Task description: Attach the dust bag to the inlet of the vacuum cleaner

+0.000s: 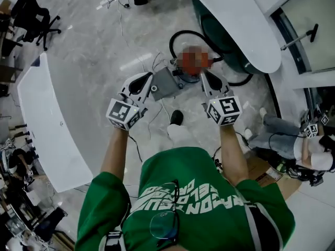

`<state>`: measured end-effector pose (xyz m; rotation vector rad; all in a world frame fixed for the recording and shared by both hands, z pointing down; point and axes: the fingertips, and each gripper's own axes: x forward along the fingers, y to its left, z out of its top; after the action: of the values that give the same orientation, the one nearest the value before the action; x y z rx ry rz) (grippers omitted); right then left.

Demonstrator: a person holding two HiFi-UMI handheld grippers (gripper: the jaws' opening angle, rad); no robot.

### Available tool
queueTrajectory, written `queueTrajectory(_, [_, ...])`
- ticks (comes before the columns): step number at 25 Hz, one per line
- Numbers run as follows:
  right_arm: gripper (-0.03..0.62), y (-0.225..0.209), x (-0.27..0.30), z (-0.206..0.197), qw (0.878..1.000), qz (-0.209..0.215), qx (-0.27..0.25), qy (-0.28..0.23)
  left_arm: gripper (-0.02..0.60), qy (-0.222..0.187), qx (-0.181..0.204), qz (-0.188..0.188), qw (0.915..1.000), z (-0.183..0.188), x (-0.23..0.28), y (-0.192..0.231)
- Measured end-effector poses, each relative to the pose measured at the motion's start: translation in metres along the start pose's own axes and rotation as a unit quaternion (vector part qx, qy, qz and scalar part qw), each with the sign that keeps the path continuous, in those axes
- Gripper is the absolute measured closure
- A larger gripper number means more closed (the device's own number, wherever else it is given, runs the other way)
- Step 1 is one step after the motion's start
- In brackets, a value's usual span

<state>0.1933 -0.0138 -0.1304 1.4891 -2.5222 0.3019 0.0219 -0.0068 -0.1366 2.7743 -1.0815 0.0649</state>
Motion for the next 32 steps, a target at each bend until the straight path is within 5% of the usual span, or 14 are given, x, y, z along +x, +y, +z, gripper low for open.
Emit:
queueTrajectory(11, [0.586,0.030,0.077,-0.017,0.999,0.049,-0.009,0.016,0.580,-0.002,-0.026,0.051,0.9983,-0.027,-0.020,0.061])
queueTrajectory(18, [0.586,0.051,0.102,-0.036,0.998,0.050,-0.001,0.026,0.580,-0.002,-0.039,0.037,0.9986,-0.043,-0.028,0.083])
queueTrajectory(32, [0.586,0.062,0.192,-0.160,0.995,0.082,-0.010,0.056,0.580,0.020,-0.085,0.045,0.9952,-0.181,-0.005,0.164])
